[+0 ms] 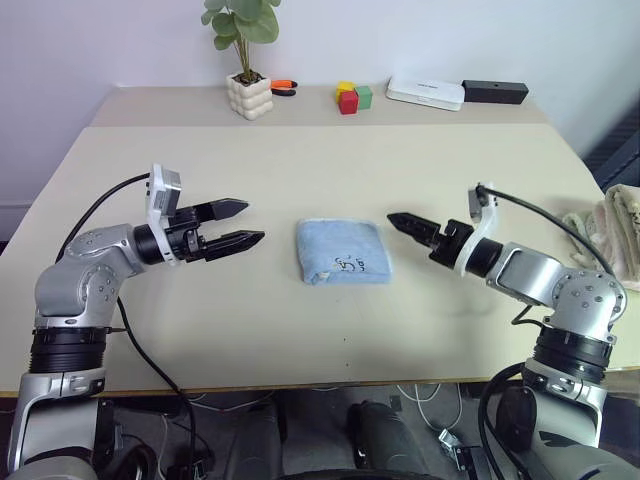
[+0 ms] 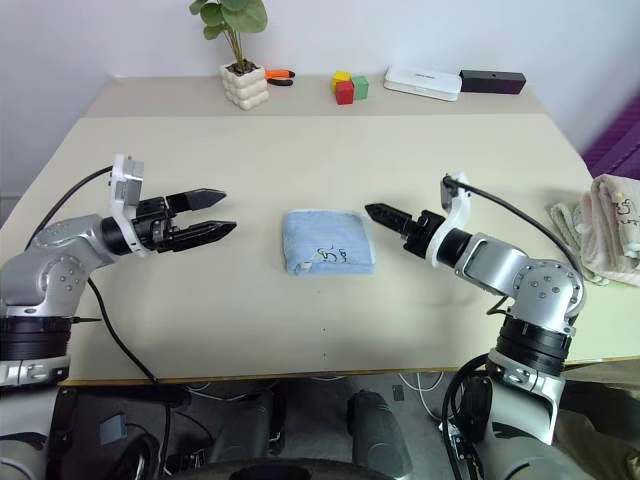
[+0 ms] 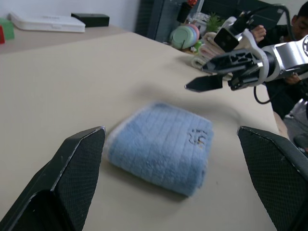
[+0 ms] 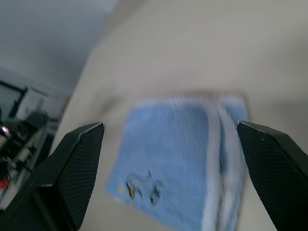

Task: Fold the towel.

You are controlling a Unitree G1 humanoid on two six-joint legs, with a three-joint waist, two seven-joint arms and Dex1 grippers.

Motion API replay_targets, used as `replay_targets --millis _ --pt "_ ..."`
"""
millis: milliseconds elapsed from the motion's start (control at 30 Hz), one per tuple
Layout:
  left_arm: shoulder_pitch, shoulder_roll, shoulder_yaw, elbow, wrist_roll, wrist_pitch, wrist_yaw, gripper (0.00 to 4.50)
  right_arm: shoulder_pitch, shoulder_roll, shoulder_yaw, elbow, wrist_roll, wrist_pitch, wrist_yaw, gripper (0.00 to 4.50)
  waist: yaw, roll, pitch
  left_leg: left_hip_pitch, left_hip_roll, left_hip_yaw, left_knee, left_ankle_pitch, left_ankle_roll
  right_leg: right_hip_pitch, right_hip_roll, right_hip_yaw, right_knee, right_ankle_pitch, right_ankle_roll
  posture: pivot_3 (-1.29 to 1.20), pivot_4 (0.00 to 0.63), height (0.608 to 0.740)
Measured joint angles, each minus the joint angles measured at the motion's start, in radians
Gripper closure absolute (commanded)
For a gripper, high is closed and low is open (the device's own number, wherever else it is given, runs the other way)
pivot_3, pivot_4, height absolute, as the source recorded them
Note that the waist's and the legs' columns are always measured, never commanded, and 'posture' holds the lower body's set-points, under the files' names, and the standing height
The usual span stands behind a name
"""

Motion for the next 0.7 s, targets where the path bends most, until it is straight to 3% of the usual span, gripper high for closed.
replay_targets --millis 333,700 --pt "0.074 0.086 0.041 -0.086 -0.066 -0.002 -0.136 0.00 0.021 0.010 0.059 0.057 -0.040 0.010 -0.005 0.04 -0.005 0.000 0.000 0.000 0.000 0.000 -0.001 0.000 0.000 -0.001 0.001 0.000 0.000 0.000 0.000 0.00 0.150 0.740" --pt "0.097 0.075 0.047 -0.088 -0.063 -0.037 -0.108 0.00 0.018 0.046 0.149 0.057 -0.093 -0.036 0.035 0.04 -0.006 0.000 0.000 0.000 0.001 0.000 -0.001 0.000 0.000 -0.001 0.001 0.000 0.000 0.000 0.000 0.00 0.150 0.740"
